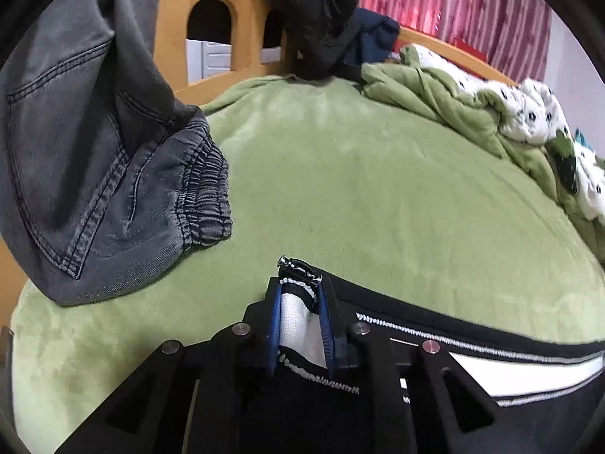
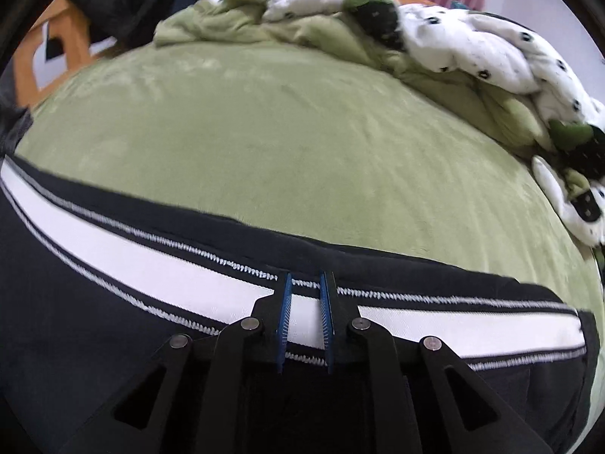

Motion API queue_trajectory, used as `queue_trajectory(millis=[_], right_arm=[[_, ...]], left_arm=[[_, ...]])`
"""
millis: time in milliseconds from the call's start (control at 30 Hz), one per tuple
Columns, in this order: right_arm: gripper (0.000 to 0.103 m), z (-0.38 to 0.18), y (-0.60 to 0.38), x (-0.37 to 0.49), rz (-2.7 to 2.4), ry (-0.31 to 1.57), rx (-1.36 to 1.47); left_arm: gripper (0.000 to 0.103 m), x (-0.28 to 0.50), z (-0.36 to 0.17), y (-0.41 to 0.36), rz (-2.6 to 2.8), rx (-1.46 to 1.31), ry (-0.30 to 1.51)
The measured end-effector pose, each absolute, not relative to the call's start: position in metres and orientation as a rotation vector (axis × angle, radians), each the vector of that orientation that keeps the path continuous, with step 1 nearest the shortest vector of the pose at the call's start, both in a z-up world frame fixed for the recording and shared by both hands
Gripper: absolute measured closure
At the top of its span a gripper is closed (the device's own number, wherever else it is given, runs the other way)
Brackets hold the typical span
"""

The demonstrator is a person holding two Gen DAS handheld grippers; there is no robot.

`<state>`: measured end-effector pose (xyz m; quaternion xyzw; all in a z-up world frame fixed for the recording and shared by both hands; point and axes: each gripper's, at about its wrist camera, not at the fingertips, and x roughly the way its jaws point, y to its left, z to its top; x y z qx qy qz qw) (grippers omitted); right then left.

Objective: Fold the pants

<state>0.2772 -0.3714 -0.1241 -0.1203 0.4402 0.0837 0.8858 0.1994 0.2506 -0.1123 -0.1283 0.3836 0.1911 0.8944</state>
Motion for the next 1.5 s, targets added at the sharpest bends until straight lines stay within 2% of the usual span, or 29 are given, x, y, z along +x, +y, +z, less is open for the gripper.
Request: queue_trajectory(millis=[33,67,100,167,233,367,533,633,833,933,1033,1133,1200,1233,1267,1300,1500], right_arm=[[0.085,-0.117,-0.371,0.272,0.172,0.912,-0.209],[0.078,-0.111,-0.371,0.268,0.172,0.906,-0.176],[0.074,-0.104,-0.369,0.261,0.169,0.896,-0.143],[0.058,-0.089,-0.360,0.245,0.167,0.862,-0.094],[0.051,-0.076,-0.348,0.231,0.174,0.840,-0.069],[0.050,-0.052,-0.322,0.203,0.207,0.823,0.041],[0.049,-0.029,-0.290,0.169,0.249,0.812,0.145],[0.049,-0.024,-0.272,0.148,0.244,0.801,0.121],[0.043,-0.046,-0.252,0.111,0.298,0.781,0.106],[0.043,-0.067,-0.251,0.117,0.293,0.883,0.103],[0.043,-0.068,-0.256,0.115,0.269,0.862,0.104],[0.043,-0.067,-0.264,0.115,0.251,0.834,0.145],[0.043,-0.070,-0.267,0.118,0.259,0.849,0.169],[0.043,-0.071,-0.267,0.119,0.254,0.854,0.171],[0.043,-0.073,-0.267,0.120,0.246,0.860,0.172],[0.043,-0.075,-0.267,0.122,0.243,0.867,0.171],[0.043,-0.080,-0.253,0.124,0.223,0.865,0.102]], left_arm=[[0.069,0.200,-0.111,0.250,0.402,-0.244,0.817],[0.052,0.198,-0.110,0.250,0.428,-0.217,0.844],[0.047,0.192,-0.106,0.249,0.458,-0.198,0.853],[0.047,0.179,-0.095,0.248,0.427,-0.199,0.829],[0.047,0.165,-0.079,0.243,0.369,-0.203,0.829],[0.044,0.133,-0.039,0.218,0.267,-0.224,0.826],[0.037,0.089,-0.021,0.175,0.139,-0.267,0.845],[0.037,0.050,-0.039,0.148,0.074,-0.360,0.845],[0.037,-0.007,-0.122,0.113,-0.137,-0.806,0.826],[0.037,-0.009,-0.147,0.091,-0.201,-0.891,0.823],[0.037,0.006,-0.172,0.071,-0.197,-0.966,0.845],[0.037,0.019,-0.174,0.060,-0.154,-1.000,0.776],[0.044,0.027,-0.173,0.055,-0.114,-0.996,0.765],[0.060,0.028,-0.172,0.056,-0.104,-0.994,0.751],[0.088,0.030,-0.173,0.059,-0.097,-0.975,0.755],[0.095,0.032,-0.176,0.064,-0.092,-0.959,0.766],[0.095,0.024,-0.176,0.118,-0.128,-0.998,0.747]])
